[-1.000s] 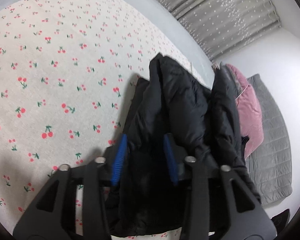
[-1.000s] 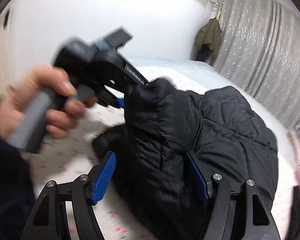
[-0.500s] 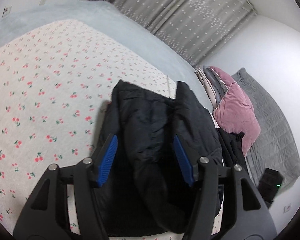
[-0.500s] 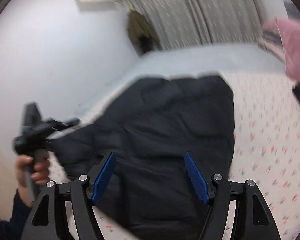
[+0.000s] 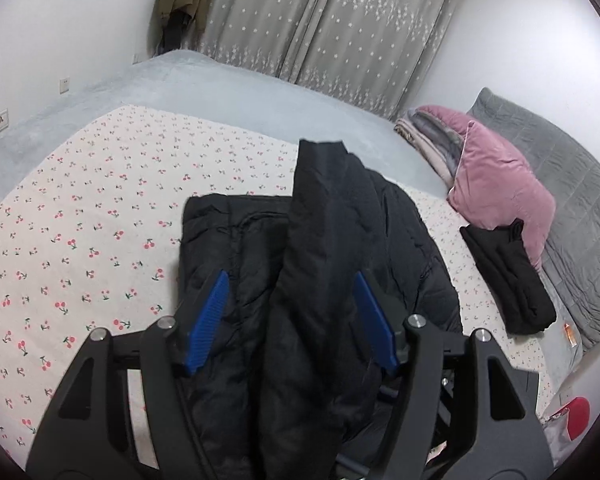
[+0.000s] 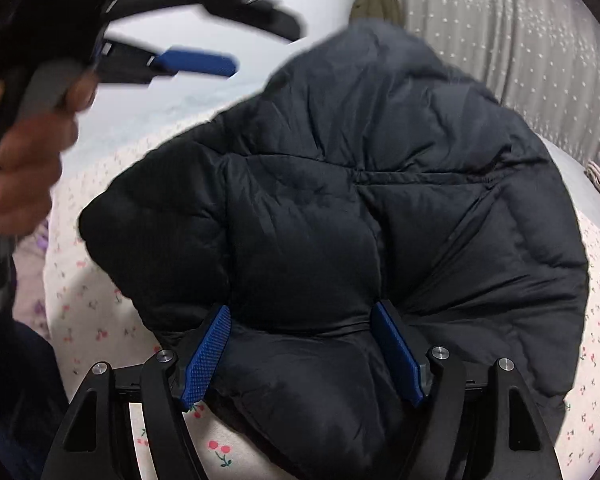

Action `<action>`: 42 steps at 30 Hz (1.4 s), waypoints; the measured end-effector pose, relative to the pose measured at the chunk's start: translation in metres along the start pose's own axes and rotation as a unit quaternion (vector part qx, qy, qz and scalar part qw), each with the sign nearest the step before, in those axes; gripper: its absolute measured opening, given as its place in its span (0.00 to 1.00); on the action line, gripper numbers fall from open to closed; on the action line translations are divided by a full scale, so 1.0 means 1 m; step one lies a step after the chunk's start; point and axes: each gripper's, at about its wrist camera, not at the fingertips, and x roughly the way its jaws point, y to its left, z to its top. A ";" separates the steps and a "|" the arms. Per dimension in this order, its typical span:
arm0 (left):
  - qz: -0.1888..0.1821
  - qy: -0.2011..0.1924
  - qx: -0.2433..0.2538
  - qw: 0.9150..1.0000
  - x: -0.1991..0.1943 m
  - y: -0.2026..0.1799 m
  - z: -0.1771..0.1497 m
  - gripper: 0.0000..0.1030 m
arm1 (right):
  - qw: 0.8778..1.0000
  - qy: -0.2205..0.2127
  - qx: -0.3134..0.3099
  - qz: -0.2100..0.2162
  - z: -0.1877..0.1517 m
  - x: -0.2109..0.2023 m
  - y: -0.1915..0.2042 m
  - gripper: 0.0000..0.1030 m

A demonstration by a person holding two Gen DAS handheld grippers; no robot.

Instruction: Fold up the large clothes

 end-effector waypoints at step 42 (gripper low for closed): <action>0.083 0.109 -0.013 0.990 0.110 0.049 -0.018 0.69 | 0.971 0.096 0.216 -0.032 0.092 0.084 -0.171 0.82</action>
